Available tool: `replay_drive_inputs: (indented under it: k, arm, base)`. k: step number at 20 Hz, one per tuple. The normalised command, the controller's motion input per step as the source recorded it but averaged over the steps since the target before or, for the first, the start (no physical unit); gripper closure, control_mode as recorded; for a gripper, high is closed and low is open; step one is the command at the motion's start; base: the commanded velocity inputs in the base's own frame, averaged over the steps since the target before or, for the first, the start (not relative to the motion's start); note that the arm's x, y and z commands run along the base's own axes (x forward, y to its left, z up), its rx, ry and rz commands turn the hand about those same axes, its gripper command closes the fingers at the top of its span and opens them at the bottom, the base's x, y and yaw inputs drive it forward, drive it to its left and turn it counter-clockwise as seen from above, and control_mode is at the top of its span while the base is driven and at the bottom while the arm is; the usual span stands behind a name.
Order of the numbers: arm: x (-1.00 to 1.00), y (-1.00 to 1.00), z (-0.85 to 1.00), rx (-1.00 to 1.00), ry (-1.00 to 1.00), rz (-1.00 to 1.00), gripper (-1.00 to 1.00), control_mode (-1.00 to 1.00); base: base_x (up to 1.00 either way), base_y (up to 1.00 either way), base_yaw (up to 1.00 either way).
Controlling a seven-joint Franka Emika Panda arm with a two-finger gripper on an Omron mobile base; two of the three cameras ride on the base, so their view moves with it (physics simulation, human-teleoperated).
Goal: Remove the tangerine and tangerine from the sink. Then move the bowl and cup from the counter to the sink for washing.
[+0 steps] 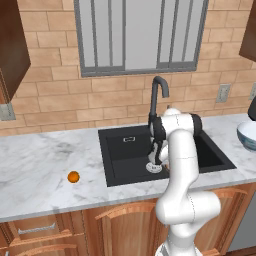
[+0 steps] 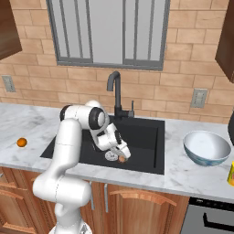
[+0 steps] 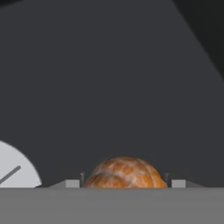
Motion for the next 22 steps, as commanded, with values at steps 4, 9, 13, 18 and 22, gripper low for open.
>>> replay_drive_inputs:
  k: [4, 9, 13, 18, 22]
  arm:
    - [-0.09, 0.19, 0.03, 0.00, -0.07, -0.04, 1.00, -1.00]
    - [0.00, 0.18, 0.12, -0.01, -0.09, 0.00, 1.00, -1.00]
    - [0.00, 0.21, 0.17, -0.03, -0.11, 0.00, 1.00, -1.00]
    - [0.00, 0.29, 0.15, -0.07, -0.14, 0.00, 1.00, -1.00]
    - [0.00, 0.35, 0.17, -0.11, -0.14, 0.00, 1.00, -1.00]
  base:
    - [0.00, 0.00, 0.00]
    - [0.00, 0.00, 0.00]
    - [0.00, 0.00, 0.00]
    - [0.00, 0.00, 0.00]
    - [0.00, 0.00, 0.00]
